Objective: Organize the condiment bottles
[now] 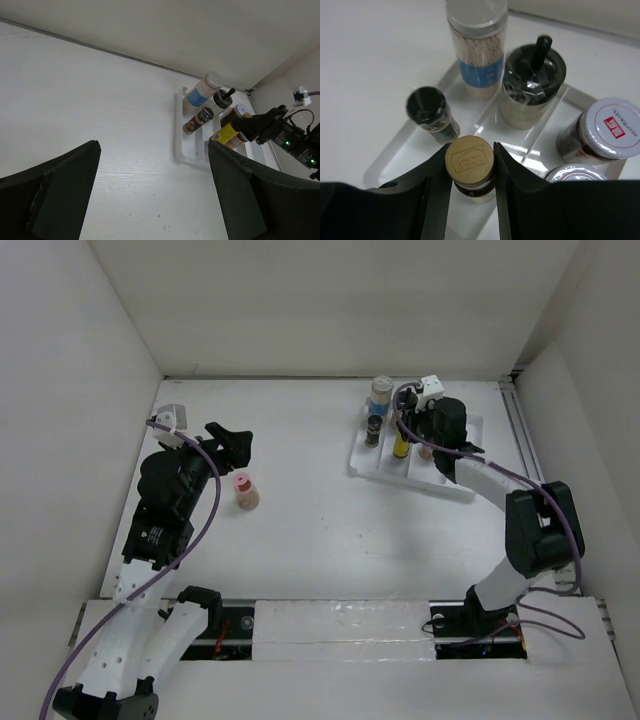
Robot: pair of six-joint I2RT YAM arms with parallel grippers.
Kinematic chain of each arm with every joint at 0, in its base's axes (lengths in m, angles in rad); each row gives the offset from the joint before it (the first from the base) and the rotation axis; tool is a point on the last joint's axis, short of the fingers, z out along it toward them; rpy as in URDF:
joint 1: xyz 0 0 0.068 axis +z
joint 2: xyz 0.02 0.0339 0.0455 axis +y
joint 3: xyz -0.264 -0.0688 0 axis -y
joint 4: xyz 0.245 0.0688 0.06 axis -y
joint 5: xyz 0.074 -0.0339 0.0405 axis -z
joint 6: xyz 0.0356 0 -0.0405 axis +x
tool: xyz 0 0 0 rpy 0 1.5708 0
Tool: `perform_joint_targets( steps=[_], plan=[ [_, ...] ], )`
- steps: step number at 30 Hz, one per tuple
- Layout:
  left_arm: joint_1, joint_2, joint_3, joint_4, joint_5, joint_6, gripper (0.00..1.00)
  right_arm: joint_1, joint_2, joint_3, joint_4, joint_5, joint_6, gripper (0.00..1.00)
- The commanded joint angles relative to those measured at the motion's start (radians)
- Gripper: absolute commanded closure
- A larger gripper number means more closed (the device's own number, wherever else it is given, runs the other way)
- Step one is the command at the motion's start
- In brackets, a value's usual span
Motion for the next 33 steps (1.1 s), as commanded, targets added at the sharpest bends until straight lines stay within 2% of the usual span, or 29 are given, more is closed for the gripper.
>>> perform_joint_targets(
  steps=[1,12,16,17,19,20,25,29,30,31,33],
  plan=[
    [0.007,-0.005,-0.003,0.039,0.005,0.003,0.15,-0.018,0.044,0.113,0.089,0.012,0.002,0.73],
    [0.007,0.005,-0.003,0.039,0.005,0.003,0.15,-0.047,0.207,0.193,0.144,0.036,-0.008,0.73],
    [0.007,0.005,-0.003,0.039,-0.005,0.003,0.15,-0.047,0.216,0.181,0.144,0.036,0.001,0.58],
    [0.007,0.005,-0.003,0.039,-0.005,0.003,0.15,-0.047,0.216,0.172,0.144,0.036,0.01,0.47],
    [0.007,0.005,-0.003,0.039,-0.005,0.003,0.15,-0.047,0.206,0.161,0.135,0.036,0.01,0.33],
    [0.007,0.016,0.006,0.039,-0.005,0.003,0.15,-0.047,0.197,0.15,0.135,0.036,0.021,0.22],
    [0.007,0.016,0.006,0.039,0.005,0.003,0.15,-0.035,0.05,0.141,0.083,0.046,0.009,0.08],
    [0.007,0.016,0.006,0.039,0.005,0.003,0.15,0.027,-0.053,0.131,0.046,0.03,-0.028,0.08],
    [0.007,0.016,0.006,0.039,-0.004,0.003,0.15,0.077,-0.054,0.13,0.046,-0.016,-0.028,0.12],
    [0.007,0.016,0.006,0.039,-0.005,0.003,0.15,0.109,-0.064,0.121,0.046,-0.05,-0.028,0.25],
    [0.007,0.016,0.006,0.029,-0.023,0.003,0.15,0.184,-0.026,0.121,0.086,-0.174,-0.028,0.62]
  ],
)
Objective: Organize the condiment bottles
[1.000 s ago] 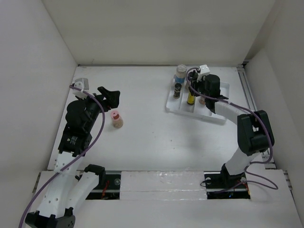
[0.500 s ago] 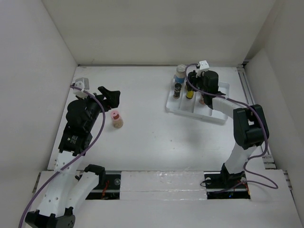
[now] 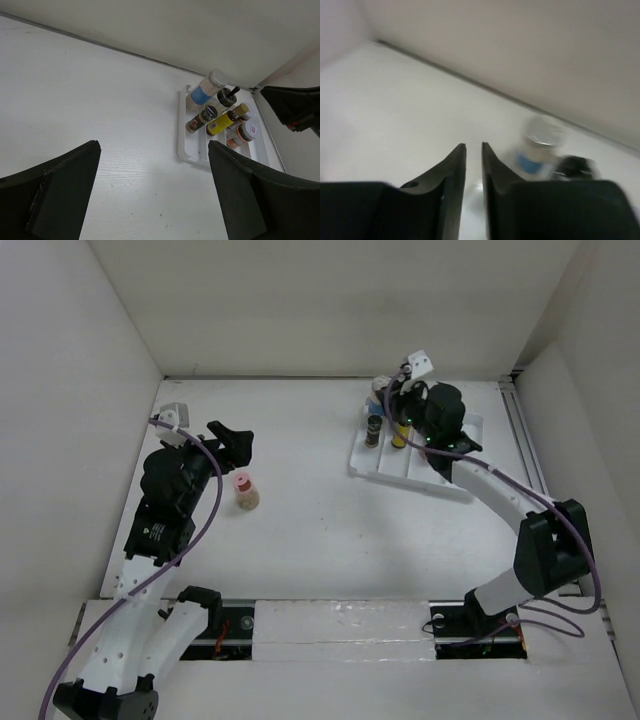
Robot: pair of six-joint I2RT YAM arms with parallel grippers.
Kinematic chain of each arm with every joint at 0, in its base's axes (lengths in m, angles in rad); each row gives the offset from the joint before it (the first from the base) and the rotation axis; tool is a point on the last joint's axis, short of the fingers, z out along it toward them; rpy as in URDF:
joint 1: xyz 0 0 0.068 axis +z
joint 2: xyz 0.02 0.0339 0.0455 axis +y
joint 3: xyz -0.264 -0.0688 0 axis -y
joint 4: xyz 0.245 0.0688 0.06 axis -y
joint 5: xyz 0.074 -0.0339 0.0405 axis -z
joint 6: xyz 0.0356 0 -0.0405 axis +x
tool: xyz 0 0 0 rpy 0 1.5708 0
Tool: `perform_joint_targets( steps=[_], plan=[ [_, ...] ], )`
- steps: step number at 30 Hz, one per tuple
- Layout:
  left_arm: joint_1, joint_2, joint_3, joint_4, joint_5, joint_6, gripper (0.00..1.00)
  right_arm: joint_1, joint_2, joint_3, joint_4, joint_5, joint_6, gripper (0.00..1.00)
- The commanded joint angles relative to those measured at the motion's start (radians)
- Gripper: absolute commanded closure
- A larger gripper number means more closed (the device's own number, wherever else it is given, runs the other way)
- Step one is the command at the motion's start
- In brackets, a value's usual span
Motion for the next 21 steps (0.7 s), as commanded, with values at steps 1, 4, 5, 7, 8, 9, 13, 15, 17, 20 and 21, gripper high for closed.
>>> perform_joint_targets(
  steps=[1,4,5,7,8,9,13,15,17,20,21],
  plan=[
    [0.007,-0.014,0.006,0.029,-0.018,0.003,0.15,0.189,0.056,0.008,0.045,-0.203,-0.01,0.81],
    [0.007,-0.023,0.006,0.029,-0.039,0.003,0.15,0.361,0.199,0.056,0.066,-0.303,0.0,0.96],
    [0.007,-0.023,0.006,0.029,-0.039,0.003,0.15,0.4,0.233,0.085,0.067,-0.314,0.0,0.92],
    [0.007,-0.032,0.006,0.02,-0.039,0.003,0.15,0.466,0.323,0.122,0.082,-0.325,0.0,0.68],
    [0.007,-0.032,0.006,0.02,-0.039,0.003,0.15,0.513,0.351,0.145,0.082,-0.343,-0.009,0.47],
    [0.007,-0.032,0.006,0.02,-0.039,0.003,0.15,0.53,0.4,0.19,0.073,-0.359,-0.009,0.14],
    [0.007,-0.044,0.006,0.02,-0.05,0.003,0.15,0.589,0.506,0.29,0.042,-0.316,-0.069,0.01],
    [0.007,-0.053,0.006,0.02,-0.062,0.003,0.15,0.598,0.559,0.343,0.03,-0.332,-0.069,0.01],
    [0.007,-0.053,0.006,0.009,-0.072,0.003,0.15,0.598,0.622,0.43,0.03,-0.32,-0.069,0.01],
    [0.007,-0.063,0.006,0.009,-0.072,0.003,0.15,0.607,0.696,0.494,0.03,-0.278,-0.059,0.01],
    [0.007,-0.063,0.006,0.009,-0.072,0.003,0.15,0.607,0.714,0.514,0.03,-0.268,-0.059,0.01]
  ],
)
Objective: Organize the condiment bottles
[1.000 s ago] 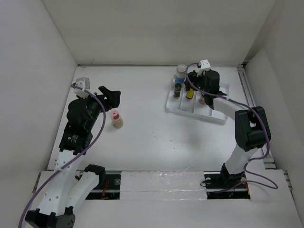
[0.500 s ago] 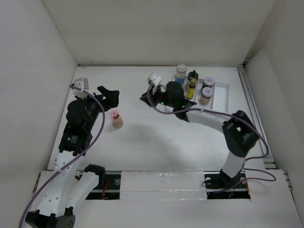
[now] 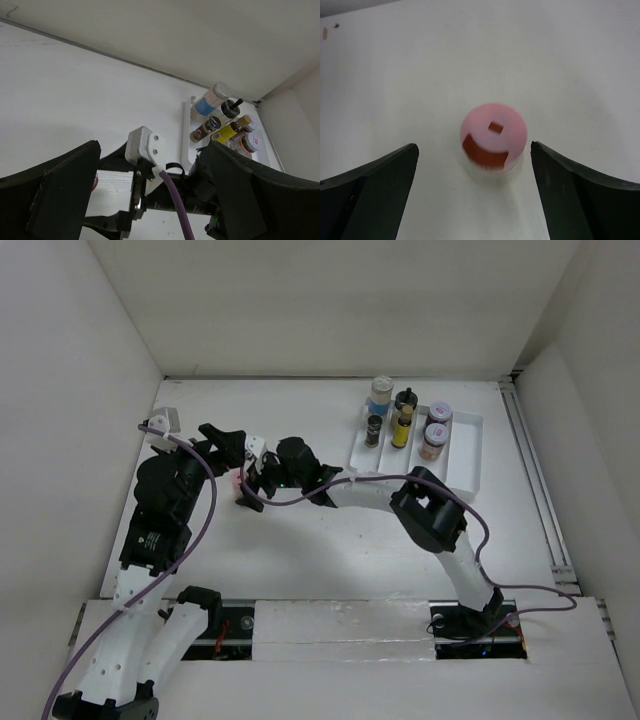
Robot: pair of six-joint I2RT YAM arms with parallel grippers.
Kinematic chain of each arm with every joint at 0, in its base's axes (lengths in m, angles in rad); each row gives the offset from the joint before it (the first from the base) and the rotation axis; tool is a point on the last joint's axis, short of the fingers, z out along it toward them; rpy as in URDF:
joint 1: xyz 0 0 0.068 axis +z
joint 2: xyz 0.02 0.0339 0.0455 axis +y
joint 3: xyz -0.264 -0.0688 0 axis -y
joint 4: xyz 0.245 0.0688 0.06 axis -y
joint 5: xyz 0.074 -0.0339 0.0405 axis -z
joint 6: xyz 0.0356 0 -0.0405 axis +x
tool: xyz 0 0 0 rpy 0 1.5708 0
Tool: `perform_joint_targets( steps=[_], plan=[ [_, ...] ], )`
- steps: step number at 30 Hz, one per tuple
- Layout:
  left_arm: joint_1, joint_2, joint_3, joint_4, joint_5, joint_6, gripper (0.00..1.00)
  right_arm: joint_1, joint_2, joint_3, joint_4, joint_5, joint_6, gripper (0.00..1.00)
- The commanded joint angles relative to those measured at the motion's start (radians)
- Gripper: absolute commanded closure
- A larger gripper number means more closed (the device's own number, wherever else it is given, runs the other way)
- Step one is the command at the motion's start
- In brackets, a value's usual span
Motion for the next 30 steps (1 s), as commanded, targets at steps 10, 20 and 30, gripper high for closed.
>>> perform_joint_targets(
  steps=[10,20,30],
  plan=[
    [0.007,-0.023,0.006,0.033,-0.002,0.003,0.15,0.006,0.18,0.253,0.1,0.086,0.061,0.42],
    [0.007,-0.014,0.006,0.033,0.017,0.003,0.14,-0.204,-0.552,-0.323,0.442,0.049,0.167,0.53],
    [0.007,-0.005,0.006,0.052,0.038,0.003,0.14,-0.802,-0.878,-0.623,0.198,0.449,0.136,0.59]
  ],
)
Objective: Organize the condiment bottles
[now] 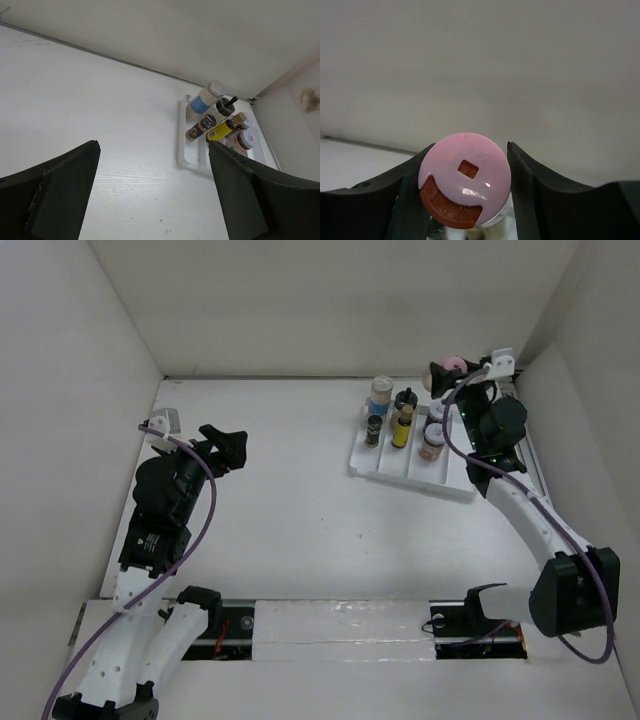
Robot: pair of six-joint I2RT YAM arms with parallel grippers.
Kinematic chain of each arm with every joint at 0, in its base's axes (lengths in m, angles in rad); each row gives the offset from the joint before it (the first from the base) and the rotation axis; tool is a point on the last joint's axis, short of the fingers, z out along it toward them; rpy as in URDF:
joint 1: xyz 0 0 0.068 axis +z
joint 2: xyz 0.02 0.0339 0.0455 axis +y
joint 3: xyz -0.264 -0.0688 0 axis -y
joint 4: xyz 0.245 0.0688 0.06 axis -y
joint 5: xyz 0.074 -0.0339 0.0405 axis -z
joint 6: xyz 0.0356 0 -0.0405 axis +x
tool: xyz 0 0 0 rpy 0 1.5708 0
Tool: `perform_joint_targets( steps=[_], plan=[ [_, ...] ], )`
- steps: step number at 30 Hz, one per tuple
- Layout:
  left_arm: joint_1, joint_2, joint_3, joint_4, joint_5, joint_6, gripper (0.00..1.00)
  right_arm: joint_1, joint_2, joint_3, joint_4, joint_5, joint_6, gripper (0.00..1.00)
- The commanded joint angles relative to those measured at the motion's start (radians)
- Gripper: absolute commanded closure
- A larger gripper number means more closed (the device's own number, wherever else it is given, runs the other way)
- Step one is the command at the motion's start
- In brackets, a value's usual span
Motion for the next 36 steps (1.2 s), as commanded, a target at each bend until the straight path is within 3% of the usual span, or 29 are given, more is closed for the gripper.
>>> perform_joint_targets(
  steps=[1,2,6,16,21,29,36],
  plan=[
    [0.007,0.016,0.006,0.05,0.018,0.003,0.14,-0.134,0.063,-0.078,-0.085,0.112,0.03,0.59],
    [0.007,0.016,0.006,0.05,0.032,0.003,0.14,-0.213,0.086,-0.066,-0.095,0.067,0.045,0.59],
    [0.007,0.016,0.006,0.05,0.044,0.003,0.14,-0.324,0.253,0.012,-0.106,-0.029,0.065,0.59],
    [0.007,0.039,-0.003,0.05,0.035,0.003,0.14,-0.407,0.463,0.072,-0.071,-0.014,0.116,0.61],
    [0.007,0.05,0.006,0.05,0.035,0.003,0.14,-0.417,0.569,0.158,-0.108,-0.014,0.107,0.5],
    [0.007,0.05,0.006,0.05,0.035,0.003,0.12,-0.427,0.624,0.258,-0.268,-0.049,0.107,0.43],
    [0.007,0.052,0.006,0.05,0.035,0.003,0.12,-0.437,0.635,0.267,-0.324,-0.058,0.107,0.23]
  ],
)
